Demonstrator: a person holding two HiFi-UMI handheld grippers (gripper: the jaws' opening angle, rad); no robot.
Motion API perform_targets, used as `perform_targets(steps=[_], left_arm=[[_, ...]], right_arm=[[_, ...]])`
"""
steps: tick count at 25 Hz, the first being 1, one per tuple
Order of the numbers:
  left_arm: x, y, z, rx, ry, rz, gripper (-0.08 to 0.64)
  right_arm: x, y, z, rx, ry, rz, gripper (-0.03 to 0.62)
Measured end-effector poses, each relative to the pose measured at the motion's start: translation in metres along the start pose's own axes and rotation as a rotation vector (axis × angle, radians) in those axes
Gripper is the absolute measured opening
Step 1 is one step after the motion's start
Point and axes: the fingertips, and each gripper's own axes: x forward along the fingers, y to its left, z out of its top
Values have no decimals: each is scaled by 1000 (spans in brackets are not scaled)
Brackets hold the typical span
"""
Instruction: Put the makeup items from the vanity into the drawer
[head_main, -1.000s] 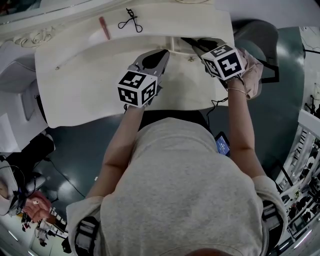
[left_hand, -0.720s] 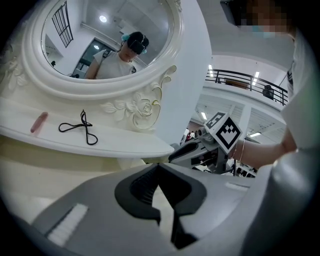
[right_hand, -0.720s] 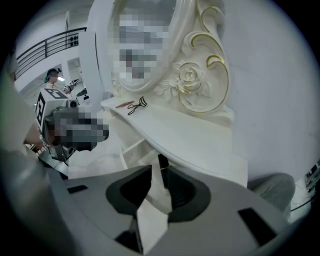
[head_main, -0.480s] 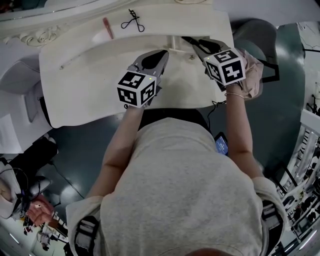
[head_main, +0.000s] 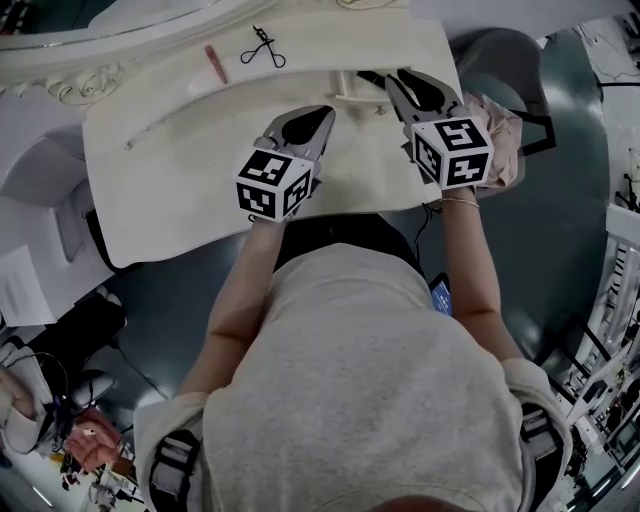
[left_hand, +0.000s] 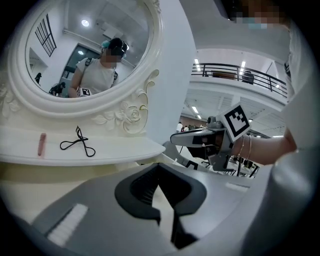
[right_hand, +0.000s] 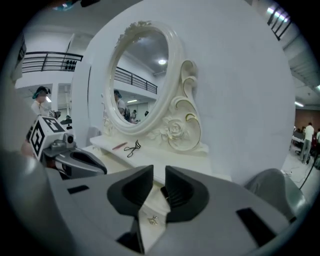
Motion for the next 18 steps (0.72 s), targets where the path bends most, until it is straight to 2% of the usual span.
perform_targets(steps=[5,12,18], left_arm=[[-6,-8,9,32,-14,-24,9],[-11,-22,25,97,-40,-49,9],[-22,-29,35,111,-70,-61,9]], right_arm=[[-20,8,16,42,-89,-19,83],[-41,25,32,87,-196,-10,41],[-54,37,45,55,-235,25,9]])
